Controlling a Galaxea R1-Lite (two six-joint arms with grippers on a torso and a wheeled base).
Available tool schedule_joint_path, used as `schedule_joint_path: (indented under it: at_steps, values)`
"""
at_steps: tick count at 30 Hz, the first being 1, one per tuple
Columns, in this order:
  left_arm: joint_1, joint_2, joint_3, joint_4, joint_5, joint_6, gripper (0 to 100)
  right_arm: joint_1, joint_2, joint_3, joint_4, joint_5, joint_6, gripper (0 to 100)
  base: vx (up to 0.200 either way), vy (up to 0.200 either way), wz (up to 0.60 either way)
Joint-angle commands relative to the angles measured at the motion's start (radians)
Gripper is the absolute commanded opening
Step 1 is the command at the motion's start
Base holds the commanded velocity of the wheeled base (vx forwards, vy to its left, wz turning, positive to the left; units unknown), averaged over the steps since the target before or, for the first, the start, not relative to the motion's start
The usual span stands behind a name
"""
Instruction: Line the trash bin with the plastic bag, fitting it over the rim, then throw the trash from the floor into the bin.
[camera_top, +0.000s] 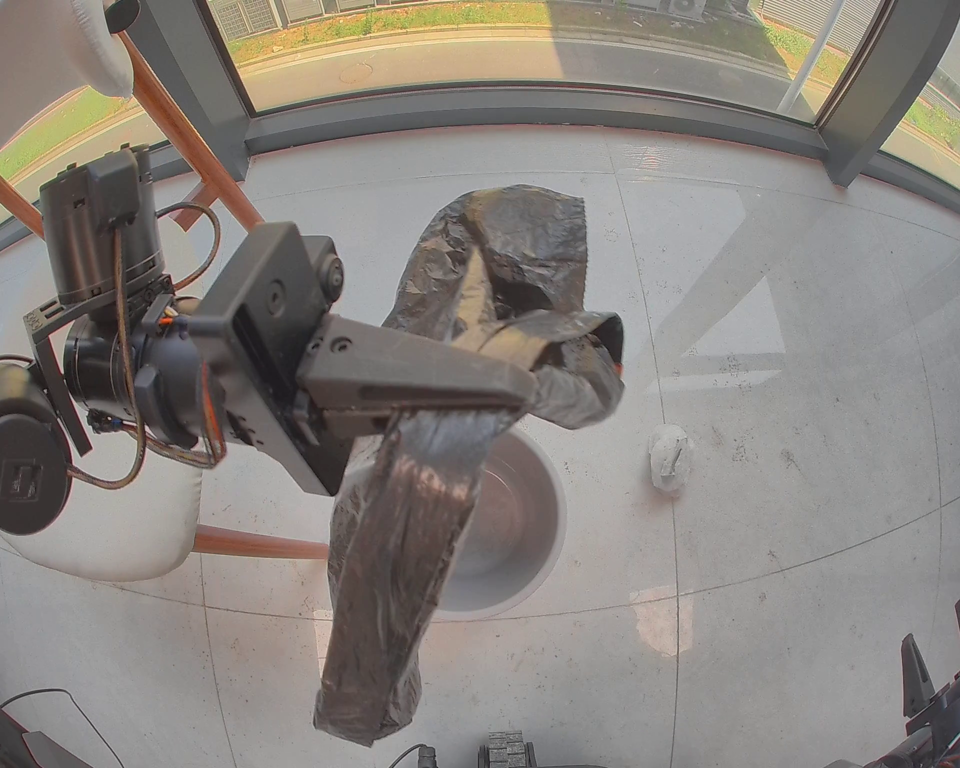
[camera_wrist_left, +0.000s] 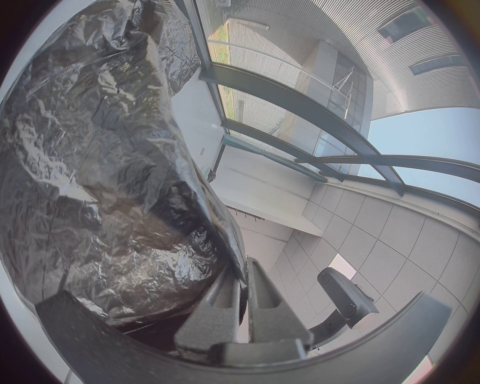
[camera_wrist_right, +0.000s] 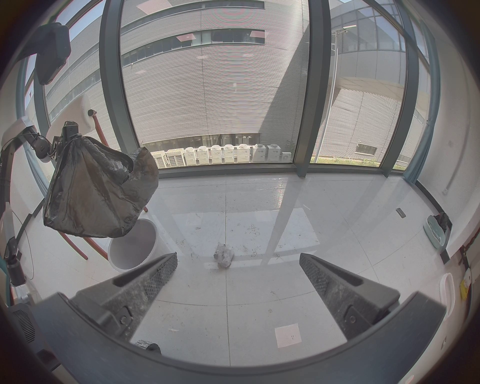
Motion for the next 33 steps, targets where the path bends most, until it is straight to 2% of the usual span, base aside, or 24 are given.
schedule_joint_path:
  at_steps: [1,8,10,16,28,33]
  values:
    - [0.032,-0.030,0.009,0.000,0.000,0.002,0,0.000,-0.015,0.018,0.000,0.000,-0.001,100,0.000,0.000,0.00]
    - [0.012,-0.075,0.115,-0.004,-0.002,0.028,0,0.000,-0.015,0.018,0.000,0.000,-0.001,100,0.000,0.000,0.00]
    - [-0.031,-0.092,0.166,-0.007,0.000,0.030,0,0.000,-0.015,0.018,0.000,0.000,0.001,100,0.000,0.000,0.00]
    - [-0.065,-0.122,0.230,-0.006,-0.002,0.030,0,0.000,-0.015,0.018,0.000,-0.001,0.001,100,0.000,0.000,0.00]
    - [-0.091,-0.099,0.232,-0.010,-0.005,0.036,0,0.000,-0.015,0.018,0.000,-0.001,0.001,100,0.000,0.000,0.00]
    - [-0.105,-0.050,0.230,-0.009,-0.012,0.087,0,-0.001,-0.015,0.018,0.000,-0.001,0.002,100,0.000,0.000,0.00]
